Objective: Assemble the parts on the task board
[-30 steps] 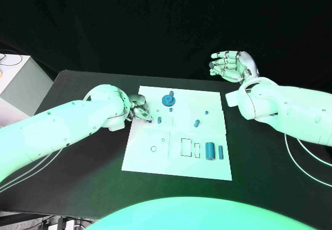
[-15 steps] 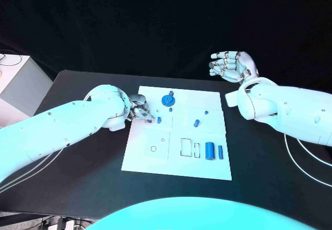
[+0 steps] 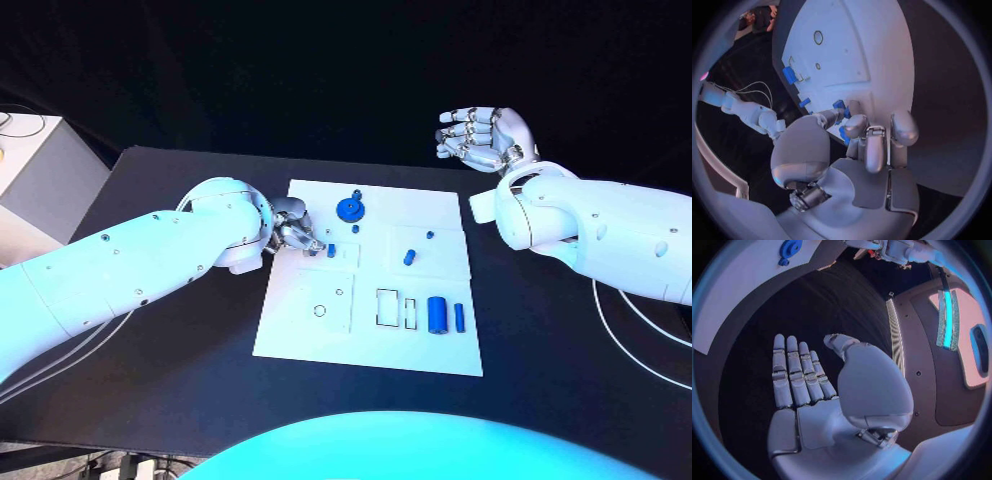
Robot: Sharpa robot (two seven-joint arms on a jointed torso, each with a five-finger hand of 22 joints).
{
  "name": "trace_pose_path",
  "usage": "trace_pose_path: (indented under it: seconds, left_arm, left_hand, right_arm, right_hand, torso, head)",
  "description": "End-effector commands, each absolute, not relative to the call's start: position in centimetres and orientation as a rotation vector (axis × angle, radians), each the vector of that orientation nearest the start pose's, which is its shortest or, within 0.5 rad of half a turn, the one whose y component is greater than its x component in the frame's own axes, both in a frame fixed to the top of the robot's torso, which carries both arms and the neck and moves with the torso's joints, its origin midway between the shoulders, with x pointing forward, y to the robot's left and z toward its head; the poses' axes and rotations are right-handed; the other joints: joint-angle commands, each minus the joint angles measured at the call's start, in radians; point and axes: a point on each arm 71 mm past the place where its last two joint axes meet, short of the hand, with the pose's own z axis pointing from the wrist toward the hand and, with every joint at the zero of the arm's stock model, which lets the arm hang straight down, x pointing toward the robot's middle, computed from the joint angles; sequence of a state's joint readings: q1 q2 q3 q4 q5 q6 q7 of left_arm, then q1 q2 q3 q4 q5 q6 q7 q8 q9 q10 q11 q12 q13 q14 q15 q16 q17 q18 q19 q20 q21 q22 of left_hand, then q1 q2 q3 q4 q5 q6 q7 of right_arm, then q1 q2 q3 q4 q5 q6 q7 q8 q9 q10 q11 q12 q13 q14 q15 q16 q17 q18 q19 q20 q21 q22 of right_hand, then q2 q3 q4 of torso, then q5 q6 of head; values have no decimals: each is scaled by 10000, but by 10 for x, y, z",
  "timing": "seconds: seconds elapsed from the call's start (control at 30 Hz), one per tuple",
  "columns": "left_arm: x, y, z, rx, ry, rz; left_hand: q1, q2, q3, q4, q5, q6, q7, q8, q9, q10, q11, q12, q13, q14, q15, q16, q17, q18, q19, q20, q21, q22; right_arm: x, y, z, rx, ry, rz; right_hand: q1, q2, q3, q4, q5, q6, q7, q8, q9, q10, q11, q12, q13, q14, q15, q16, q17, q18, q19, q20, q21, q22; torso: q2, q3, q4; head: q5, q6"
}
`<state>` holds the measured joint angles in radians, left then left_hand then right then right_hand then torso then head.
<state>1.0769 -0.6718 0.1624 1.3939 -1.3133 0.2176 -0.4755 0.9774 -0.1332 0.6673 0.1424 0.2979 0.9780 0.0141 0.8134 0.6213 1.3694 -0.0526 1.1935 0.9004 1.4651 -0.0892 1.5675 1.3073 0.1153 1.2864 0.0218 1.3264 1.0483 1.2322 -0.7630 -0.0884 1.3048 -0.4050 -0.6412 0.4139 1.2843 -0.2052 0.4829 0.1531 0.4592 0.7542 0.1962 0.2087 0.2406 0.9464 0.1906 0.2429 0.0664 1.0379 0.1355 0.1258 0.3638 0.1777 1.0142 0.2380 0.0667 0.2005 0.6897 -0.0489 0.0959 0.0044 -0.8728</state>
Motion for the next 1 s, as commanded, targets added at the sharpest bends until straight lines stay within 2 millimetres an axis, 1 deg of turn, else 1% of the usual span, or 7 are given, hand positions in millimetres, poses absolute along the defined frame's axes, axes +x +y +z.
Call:
trace_pose_path:
  seconds: [0.03,0.1,0.13,0.17,0.27,0.4,1.0]
  left_arm:
    - [499,169,-232,-201,22694,-4220]
    - [499,170,-232,-223,22679,-4210]
    - [499,170,-232,-241,22660,-4205]
    - [499,170,-232,-243,22657,-4204]
    - [499,170,-231,-266,22612,-4187]
    - [499,171,-231,-253,22572,-4145]
    - [497,172,-231,-117,22800,-4106]
  left_hand:
    - [28,-51,-73,21,29,-62,-28,-46,-10,-36,17,-61,-10,1057,-51,33,2635,-101,-5,-33,-44,-13]
    - [514,183,129,-142,146,-118,-53,-71,-30,-43,-10,-78,15,1057,-73,33,2635,-97,-6,-48,-56,-22]
    - [734,224,349,-263,187,-152,-33,-80,-39,-52,0,-94,26,1057,-69,33,2635,-95,-12,-51,-65,-36]
    - [734,224,349,-263,187,-152,-33,-80,-39,-52,0,-94,26,1057,-69,33,2635,-95,-12,-51,-65,-36]
    - [1008,210,1303,-642,270,-183,28,-59,-48,-66,42,-136,58,1057,-37,33,2635,-96,-9,-35,-60,-29]
    - [968,179,1780,-811,294,-180,36,-29,-46,-64,48,-166,62,1057,-32,33,2635,-97,-8,-19,-51,-18]
    - [928,115,2196,-1001,300,-173,45,8,-39,-59,50,-193,70,1057,-30,33,2635,-112,37,-15,5,76]
  right_arm:
    - [528,-245,-176,6946,12535,10793]
    - [528,-245,-176,6947,12535,10789]
    - [528,-245,-176,6948,12535,10787]
    - [528,-245,-176,6949,12536,10785]
    - [528,-245,-176,6951,12541,10784]
    - [528,-245,-176,6952,12545,10787]
    - [528,-245,-177,6956,12562,10794]
  right_hand:
    - [-38,0,-55,-1,37,89,699,-58,-10,-20,69,-56,-17,39,59,-38,-10,50,-4,63,-4,-9]
    - [-38,0,-55,-1,37,89,699,-58,-10,-20,69,-56,-17,39,59,-38,-10,50,-4,63,-4,-9]
    - [-38,0,-55,-1,37,89,699,-58,-10,-20,69,-56,-17,39,59,-38,-10,50,-4,63,-4,-9]
    - [-38,0,-55,-1,37,89,699,-58,-10,-20,69,-56,-17,39,59,-38,-10,50,-4,63,-4,-9]
    - [-38,0,-55,-1,37,89,699,-58,-10,-20,69,-56,-17,39,59,-38,-10,50,-4,63,-4,-9]
    - [-38,0,-55,-1,37,89,699,-58,-10,-20,69,-56,-17,39,59,-38,-10,50,-4,63,-4,-9]
    - [-63,16,-78,-4,41,92,702,-67,-19,-28,73,-54,-16,41,64,-57,-40,50,-5,68,-3,-67]
  torso:
    - [1,0,1]
    - [2,-1,-1]
    - [3,-1,-1]
    - [4,-1,-2]
    - [2,-2,0]
    - [2,-2,1]
    - [0,0,-2]
  head:
    - [4,2]
    - [6,2]
    - [8,2]
    - [8,2]
    - [9,2]
    - [14,2]
    - [8,2]
